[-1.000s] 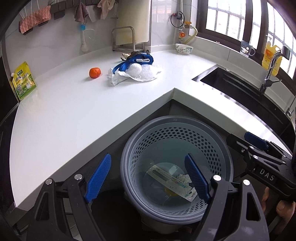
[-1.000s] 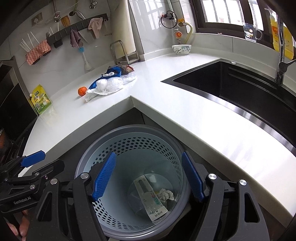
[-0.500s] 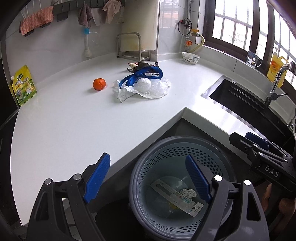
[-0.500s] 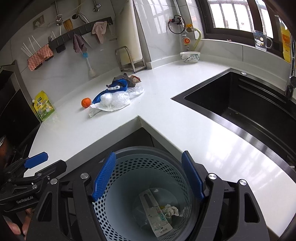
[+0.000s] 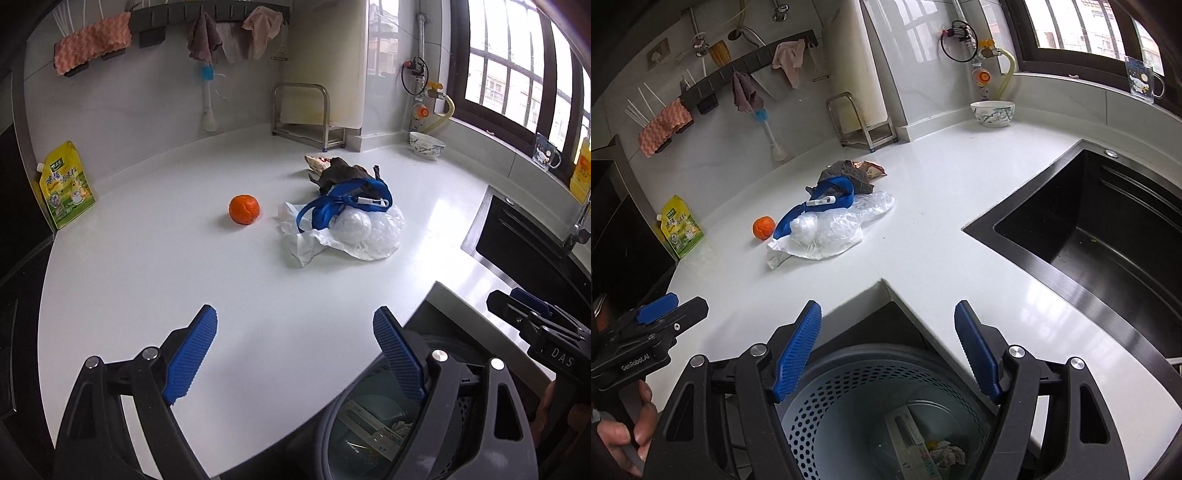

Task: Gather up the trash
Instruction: 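Move both open tools from the bin toward the blue strap and plastic bag, then grasp the blue strap's white buckle with the right tool and lift it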

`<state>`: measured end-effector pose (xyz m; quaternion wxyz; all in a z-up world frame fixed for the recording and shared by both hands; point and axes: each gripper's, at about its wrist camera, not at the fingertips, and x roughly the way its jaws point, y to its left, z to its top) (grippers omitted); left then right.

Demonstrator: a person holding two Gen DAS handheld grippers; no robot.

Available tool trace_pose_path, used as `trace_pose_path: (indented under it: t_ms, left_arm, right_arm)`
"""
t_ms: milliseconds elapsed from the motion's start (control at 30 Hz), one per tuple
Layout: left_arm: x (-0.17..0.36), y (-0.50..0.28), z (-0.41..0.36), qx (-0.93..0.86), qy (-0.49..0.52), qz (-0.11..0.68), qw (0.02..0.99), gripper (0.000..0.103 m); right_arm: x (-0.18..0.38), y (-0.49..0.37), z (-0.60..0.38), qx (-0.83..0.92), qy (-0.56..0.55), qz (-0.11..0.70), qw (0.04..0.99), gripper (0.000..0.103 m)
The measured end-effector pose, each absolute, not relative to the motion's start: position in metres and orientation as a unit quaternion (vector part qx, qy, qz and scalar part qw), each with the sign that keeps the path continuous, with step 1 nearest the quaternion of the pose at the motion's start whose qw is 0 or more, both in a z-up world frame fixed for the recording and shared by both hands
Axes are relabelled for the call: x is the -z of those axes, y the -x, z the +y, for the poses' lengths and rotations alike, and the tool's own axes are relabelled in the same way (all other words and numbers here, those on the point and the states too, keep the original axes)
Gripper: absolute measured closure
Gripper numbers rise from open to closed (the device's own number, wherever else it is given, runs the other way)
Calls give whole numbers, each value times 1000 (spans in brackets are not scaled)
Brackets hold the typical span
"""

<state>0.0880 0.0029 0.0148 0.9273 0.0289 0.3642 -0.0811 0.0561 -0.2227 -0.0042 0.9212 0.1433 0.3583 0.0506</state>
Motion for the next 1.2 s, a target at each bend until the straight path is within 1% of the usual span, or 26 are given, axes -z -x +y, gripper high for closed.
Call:
trace_pose_path:
  t_ms: [167,433,533,667,967,1000,1133,1200]
  left_arm:
    - [-23,-110,18,57,-19,358,932,17]
    - [-20,-142,30,42,0,366,930,16]
    - [-19,-151,30,41,2,364,930,14]
    - [-16,-162,32,40,0,368,929,14]
    - [-6,-177,45,32,5,378,925,13]
    - [-4,-178,46,31,4,379,925,13]
    - [0,-181,50,28,7,382,924,13]
    - [1,-182,51,27,8,383,923,13]
  right_arm:
    - [-6,-91,-212,-74,-122,349,926,32]
    - [-24,-143,-187,-96,-85,331,935,32]
    - [-28,-164,-176,-108,-59,330,936,32]
    - [-26,-188,-164,-122,-49,340,931,32]
    - [-5,-223,-132,-131,32,356,925,32]
    - [-3,-226,-130,-131,40,357,924,33]
    - [4,-234,-122,-125,71,361,921,40]
    - [9,-237,-118,-124,88,366,918,46]
